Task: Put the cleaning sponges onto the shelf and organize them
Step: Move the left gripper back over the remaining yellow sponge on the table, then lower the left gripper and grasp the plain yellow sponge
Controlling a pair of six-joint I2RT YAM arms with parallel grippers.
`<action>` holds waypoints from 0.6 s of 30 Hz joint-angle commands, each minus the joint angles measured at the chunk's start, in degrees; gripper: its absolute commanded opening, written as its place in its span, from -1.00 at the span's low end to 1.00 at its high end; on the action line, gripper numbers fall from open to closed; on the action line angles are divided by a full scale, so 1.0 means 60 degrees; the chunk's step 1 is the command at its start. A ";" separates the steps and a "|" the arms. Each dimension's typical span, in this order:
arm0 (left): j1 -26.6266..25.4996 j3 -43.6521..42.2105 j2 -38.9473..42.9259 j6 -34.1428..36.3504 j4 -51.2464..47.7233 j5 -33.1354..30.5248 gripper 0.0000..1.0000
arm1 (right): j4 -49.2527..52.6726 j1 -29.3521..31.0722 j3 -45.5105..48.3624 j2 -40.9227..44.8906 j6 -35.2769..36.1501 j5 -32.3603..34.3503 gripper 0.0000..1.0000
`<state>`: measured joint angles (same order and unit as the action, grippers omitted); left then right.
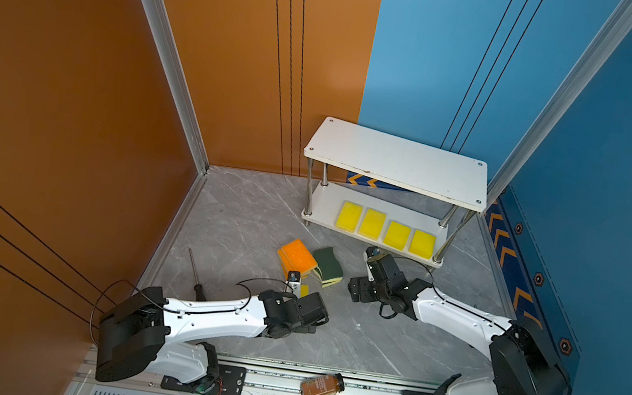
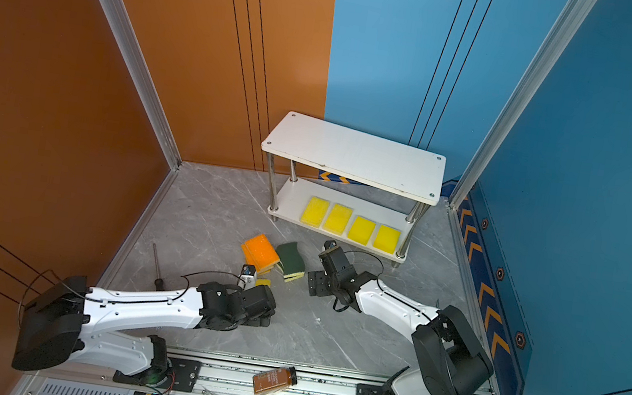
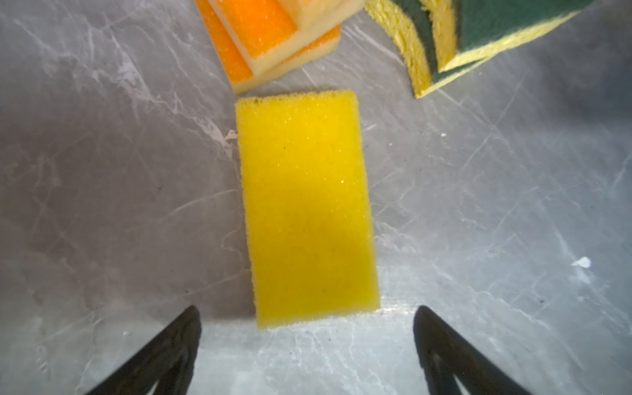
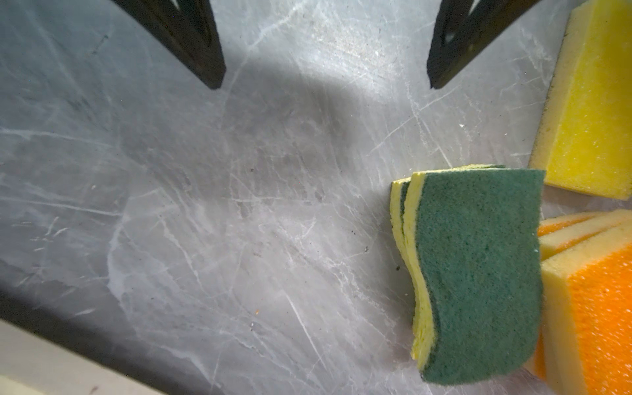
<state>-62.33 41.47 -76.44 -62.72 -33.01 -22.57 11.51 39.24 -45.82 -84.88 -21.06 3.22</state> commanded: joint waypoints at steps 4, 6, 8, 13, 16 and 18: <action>-0.0087 0.0324 -0.0768 -0.0058 -0.0240 -0.0328 0.96 | 0.0175 0.0051 -0.0178 -0.0003 -0.0095 0.0265 0.84; -0.0092 0.0461 -0.1020 0.0008 -0.0239 -0.0312 0.95 | 0.0184 0.0051 -0.0170 -0.0014 -0.0095 0.0294 0.84; -0.0087 0.0540 -0.1233 0.0072 -0.0211 -0.0313 0.96 | 0.0184 0.0051 -0.0172 -0.0006 -0.0079 0.0293 0.84; 0.0024 0.0733 -0.1645 0.0285 -0.0094 -0.0217 0.95 | 0.0181 0.0049 -0.0173 -0.0054 -0.0079 0.0290 0.84; 0.0075 0.0735 -0.1809 0.0316 -0.0021 -0.0083 0.96 | 0.0149 0.0044 -0.0156 -0.0091 -0.0093 0.0284 0.84; 0.0146 0.0719 -0.1904 0.0319 -0.0020 0.0009 0.99 | 0.0132 0.0051 -0.0174 -0.0131 -0.0103 0.0279 0.84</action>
<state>-62.02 44.73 -87.00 -61.76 -32.60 -23.05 11.51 39.33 -45.82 -84.90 -21.06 3.25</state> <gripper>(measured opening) 0.987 0.919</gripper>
